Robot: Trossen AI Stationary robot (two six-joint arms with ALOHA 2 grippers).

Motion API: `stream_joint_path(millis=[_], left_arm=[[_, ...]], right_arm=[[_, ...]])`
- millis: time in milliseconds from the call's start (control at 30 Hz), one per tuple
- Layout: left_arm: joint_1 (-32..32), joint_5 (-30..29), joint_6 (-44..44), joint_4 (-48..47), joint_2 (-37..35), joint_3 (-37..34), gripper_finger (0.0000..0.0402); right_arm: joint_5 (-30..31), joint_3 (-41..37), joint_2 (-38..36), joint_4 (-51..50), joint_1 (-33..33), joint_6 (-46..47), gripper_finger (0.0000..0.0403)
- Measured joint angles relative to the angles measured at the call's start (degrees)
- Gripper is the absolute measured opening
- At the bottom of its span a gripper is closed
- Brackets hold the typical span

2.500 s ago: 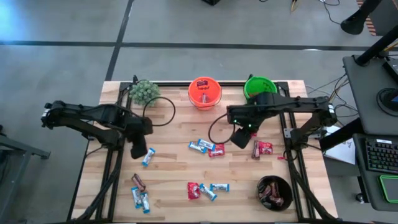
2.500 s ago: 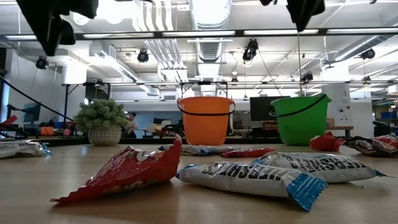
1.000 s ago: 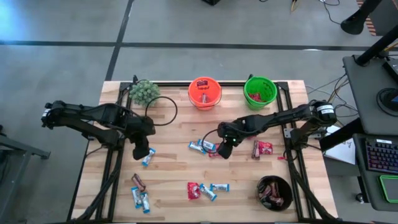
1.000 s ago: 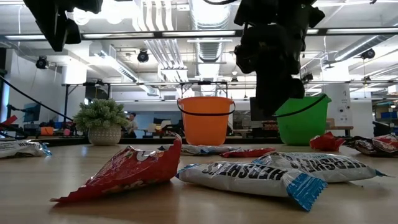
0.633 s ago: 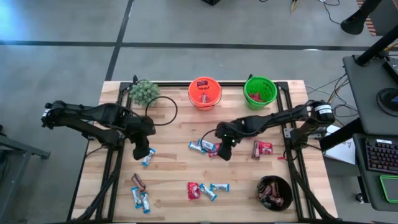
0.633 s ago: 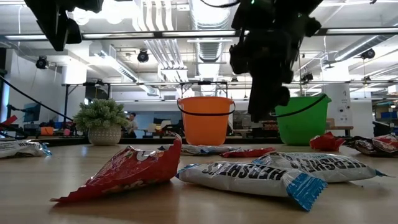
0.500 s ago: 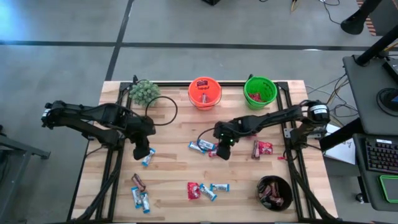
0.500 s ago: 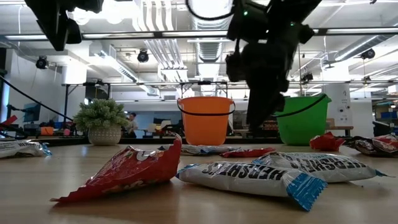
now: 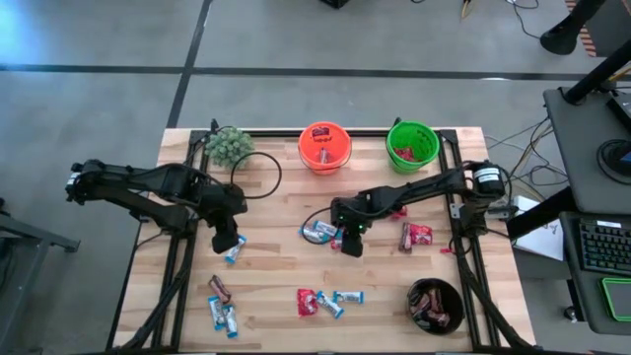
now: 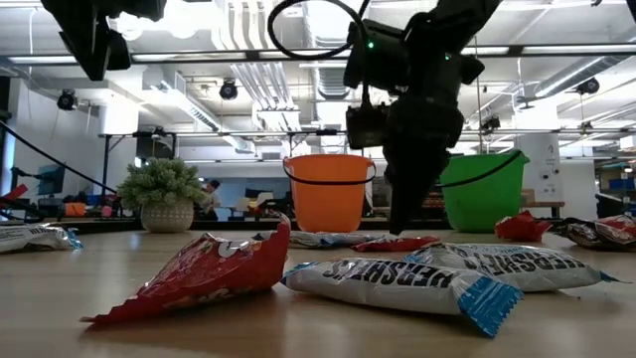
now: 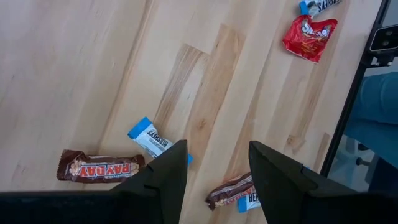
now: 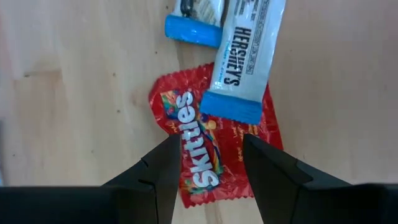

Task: Organize candy in baskets
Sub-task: Put the red candy into the green bucket

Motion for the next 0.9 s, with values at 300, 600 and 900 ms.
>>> stream_joint_path(millis=[300,600,900], left_arm=[[0.0,0.0,-0.1,0.2,0.0,0.0,0.0153],[0.0,0.0,-0.1,0.2,0.0,0.0,0.0153],[0.0,1.1,-0.1,0.1,0.0,0.0,0.0153]], right_arm=[[0.0,-0.1,3.3,0.1,0.0,-2.1,0.0162],[0.1,0.0,7.6,-0.6,-0.1,-2.4,0.0162],[0.1,0.5,11.2,-1.0,-0.1,-2.3,0.0162]])
